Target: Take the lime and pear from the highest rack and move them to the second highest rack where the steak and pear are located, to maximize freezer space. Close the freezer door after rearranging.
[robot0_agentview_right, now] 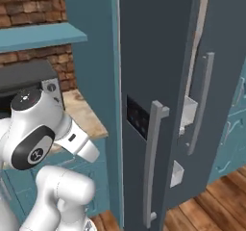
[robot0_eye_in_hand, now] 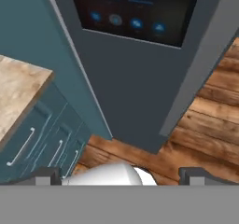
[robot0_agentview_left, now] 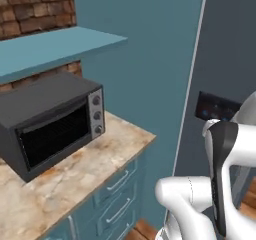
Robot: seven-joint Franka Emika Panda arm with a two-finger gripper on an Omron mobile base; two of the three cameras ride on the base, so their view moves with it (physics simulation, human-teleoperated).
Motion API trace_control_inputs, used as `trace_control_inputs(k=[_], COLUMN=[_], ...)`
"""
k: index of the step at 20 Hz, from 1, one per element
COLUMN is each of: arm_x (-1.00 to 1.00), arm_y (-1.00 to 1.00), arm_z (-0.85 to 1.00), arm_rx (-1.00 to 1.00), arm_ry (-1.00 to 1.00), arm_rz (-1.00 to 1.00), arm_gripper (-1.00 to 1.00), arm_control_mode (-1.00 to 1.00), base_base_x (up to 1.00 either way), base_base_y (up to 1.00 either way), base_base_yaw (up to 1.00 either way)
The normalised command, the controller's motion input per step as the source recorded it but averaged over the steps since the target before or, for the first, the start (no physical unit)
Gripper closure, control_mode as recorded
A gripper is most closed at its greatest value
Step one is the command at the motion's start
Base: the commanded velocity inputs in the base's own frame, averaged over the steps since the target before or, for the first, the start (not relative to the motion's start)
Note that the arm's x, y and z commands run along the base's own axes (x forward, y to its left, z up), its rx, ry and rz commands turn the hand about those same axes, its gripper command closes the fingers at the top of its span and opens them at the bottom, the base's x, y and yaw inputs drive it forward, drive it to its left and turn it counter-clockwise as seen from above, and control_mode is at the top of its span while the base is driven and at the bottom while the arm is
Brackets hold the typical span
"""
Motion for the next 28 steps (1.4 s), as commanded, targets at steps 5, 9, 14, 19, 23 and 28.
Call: trace_control_inputs(k=[5, 9, 14, 19, 23, 28], arm_x=[0.00, 0.00, 0.32, 0.51, 0.39, 0.18], arm_y=[0.00, 0.00, -0.06, -0.16, -0.22, -0.03], arm_z=[0.00, 0.00, 0.00, 0.04, 0.12, 0.09], arm_rx=[0.00, 0.00, 0.01, 0.03, 0.08, 0.12], arm_ry=[0.00, 0.00, 0.01, -0.01, -0.35, -0.79], arm_rz=[0.00, 0.00, -0.09, -0.13, -0.23, -0.26], arm_gripper=[-1.00, -1.00, -1.00, -1.00, -1.00, -1.00], arm_control_mode=[1.00, 1.00, -1.00, -1.00, -1.00, -1.00], base_base_x=[0.61, 0.50, 0.18, 0.00, 0.00, 0.00], base_base_y=[0.23, 0.01, 0.00, 0.00, 0.00, 0.00], base_base_yaw=[-0.53, -0.37, -0.10, 0.00, 0.00, 0.00])
